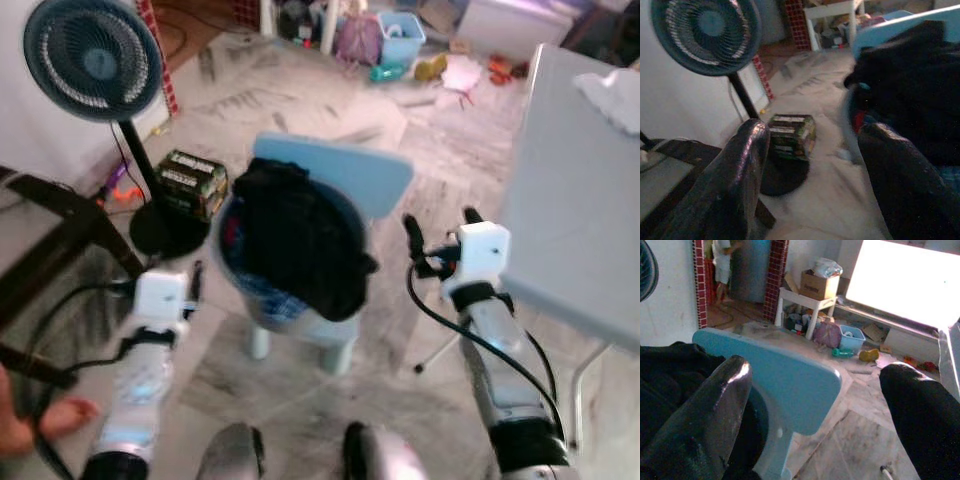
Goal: Hang hanger
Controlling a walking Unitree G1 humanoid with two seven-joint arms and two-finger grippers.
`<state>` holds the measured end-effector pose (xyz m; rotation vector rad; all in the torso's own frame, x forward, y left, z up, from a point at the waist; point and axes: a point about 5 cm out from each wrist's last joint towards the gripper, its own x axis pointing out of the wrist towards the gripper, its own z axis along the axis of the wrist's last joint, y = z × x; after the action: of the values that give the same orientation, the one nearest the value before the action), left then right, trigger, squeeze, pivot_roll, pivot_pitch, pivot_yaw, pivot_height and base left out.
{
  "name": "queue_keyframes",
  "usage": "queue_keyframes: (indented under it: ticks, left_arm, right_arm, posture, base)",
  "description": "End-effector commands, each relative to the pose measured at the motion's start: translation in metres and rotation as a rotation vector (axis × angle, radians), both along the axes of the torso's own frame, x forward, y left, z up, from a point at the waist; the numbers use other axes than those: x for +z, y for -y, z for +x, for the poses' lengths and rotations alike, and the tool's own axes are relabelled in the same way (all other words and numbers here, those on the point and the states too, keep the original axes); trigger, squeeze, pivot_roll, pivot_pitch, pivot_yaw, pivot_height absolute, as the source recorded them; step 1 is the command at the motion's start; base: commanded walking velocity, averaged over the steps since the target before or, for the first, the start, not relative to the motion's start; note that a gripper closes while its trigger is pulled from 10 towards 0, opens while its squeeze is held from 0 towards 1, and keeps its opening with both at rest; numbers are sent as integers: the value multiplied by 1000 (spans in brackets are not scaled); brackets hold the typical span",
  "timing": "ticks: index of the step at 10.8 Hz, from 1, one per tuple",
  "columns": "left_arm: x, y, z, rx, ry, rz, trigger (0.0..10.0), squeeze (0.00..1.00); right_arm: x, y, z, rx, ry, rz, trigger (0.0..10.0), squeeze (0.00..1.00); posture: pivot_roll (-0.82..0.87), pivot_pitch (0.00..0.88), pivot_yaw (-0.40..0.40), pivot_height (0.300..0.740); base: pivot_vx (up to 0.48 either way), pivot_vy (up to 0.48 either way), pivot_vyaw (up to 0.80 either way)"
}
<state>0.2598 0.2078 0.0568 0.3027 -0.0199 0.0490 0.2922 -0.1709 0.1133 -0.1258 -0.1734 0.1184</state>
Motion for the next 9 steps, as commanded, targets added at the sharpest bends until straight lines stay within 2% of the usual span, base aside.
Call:
queue_keyframes:
  ticks: [1,2,3,6,9]
  left_arm:
    - [-3,6,-2,-18,-15,-9,10000,0]
    - [-4,6,-2,-19,-16,-7,10000,0]
    - [-2,6,-3,-26,4,-4,10000,0]
    - [-4,5,-6,-29,-5,-1,10000,0]
    - [-5,-2,-8,-10,-10,25,10000,0]
  right_arm:
    - [-3,9,-2,-38,-12,-14,10000,0]
    - [-4,8,-3,-39,-18,-17,10000,0]
    - [-6,7,-3,-38,-31,-18,10000,0]
    - [-9,11,-6,-51,-36,-30,10000,0]
    - [-12,9,-8,-54,-48,-33,10000,0]
  posture:
    - [26,164,-54,740]
    - [28,165,-54,740]
    - [27,166,-55,740]
    - [24,174,-54,740]
    - [25,177,-51,740]
  base:
    - [0,480,0]
    - [0,480,0]
    - [0,450,-800]
    - [0,0,-800]
    - [0,0,-800]
